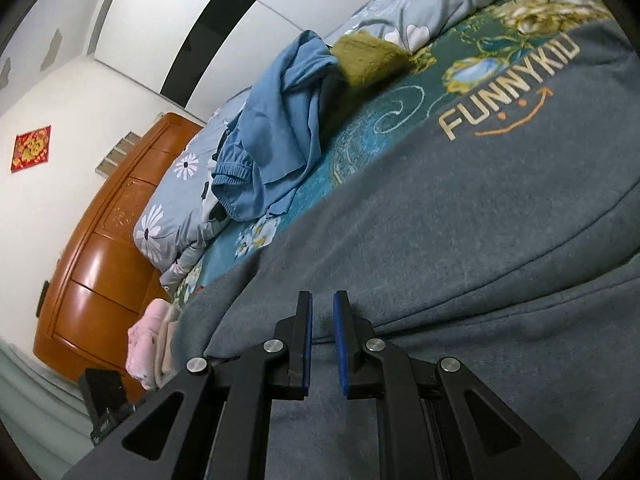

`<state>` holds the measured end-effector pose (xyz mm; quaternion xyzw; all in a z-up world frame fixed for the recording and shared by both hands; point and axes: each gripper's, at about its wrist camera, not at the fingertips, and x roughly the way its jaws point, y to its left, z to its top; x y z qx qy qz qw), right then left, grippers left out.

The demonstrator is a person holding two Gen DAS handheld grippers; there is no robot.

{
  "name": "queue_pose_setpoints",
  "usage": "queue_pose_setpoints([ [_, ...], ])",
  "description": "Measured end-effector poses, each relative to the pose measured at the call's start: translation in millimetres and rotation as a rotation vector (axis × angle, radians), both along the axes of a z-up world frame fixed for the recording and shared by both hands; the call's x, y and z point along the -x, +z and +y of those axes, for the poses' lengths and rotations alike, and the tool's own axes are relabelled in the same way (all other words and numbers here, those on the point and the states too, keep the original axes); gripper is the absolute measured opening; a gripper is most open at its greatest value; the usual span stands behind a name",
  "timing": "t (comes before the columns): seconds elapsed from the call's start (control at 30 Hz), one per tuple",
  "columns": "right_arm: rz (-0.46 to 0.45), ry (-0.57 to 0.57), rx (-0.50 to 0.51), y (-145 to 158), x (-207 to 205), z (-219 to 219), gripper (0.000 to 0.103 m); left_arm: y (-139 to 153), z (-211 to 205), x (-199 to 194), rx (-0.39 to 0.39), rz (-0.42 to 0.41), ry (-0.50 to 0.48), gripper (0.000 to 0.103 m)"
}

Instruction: Fold clothes

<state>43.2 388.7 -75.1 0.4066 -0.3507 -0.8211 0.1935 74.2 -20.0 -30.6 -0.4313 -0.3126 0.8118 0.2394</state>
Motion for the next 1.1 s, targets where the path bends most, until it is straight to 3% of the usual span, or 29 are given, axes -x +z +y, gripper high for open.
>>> queue_pose_setpoints([
  [0.1,-0.011,0.003,-0.004,-2,2,1,0.011,-9,-18,17,-0.148,-0.033,0.046,0.072],
  [0.17,-0.018,-0.001,-0.007,-3,2,4,0.011,-15,-28,26,-0.2,-0.042,0.09,0.072],
  [0.43,-0.059,-0.027,-0.026,-12,5,13,0.011,11,-88,45,-0.233,0.007,0.246,0.075],
  [0.5,-0.06,-0.028,-0.024,-13,5,14,0.011,24,-102,48,-0.241,0.071,0.287,0.074],
  [0.6,-0.063,-0.027,-0.024,-14,5,14,0.011,45,-117,38,-0.239,0.243,0.323,0.075],
  [0.8,-0.072,-0.027,-0.033,-14,7,14,0.011,-14,-149,81,-0.105,-0.075,0.368,0.077],
  [0.93,-0.077,-0.027,-0.048,-13,8,12,0.011,-45,-162,97,-0.224,-0.185,0.329,0.077],
  [1.1,-0.084,-0.027,-0.069,-12,10,10,0.011,-56,-158,124,-0.322,-0.245,0.273,0.077],
])
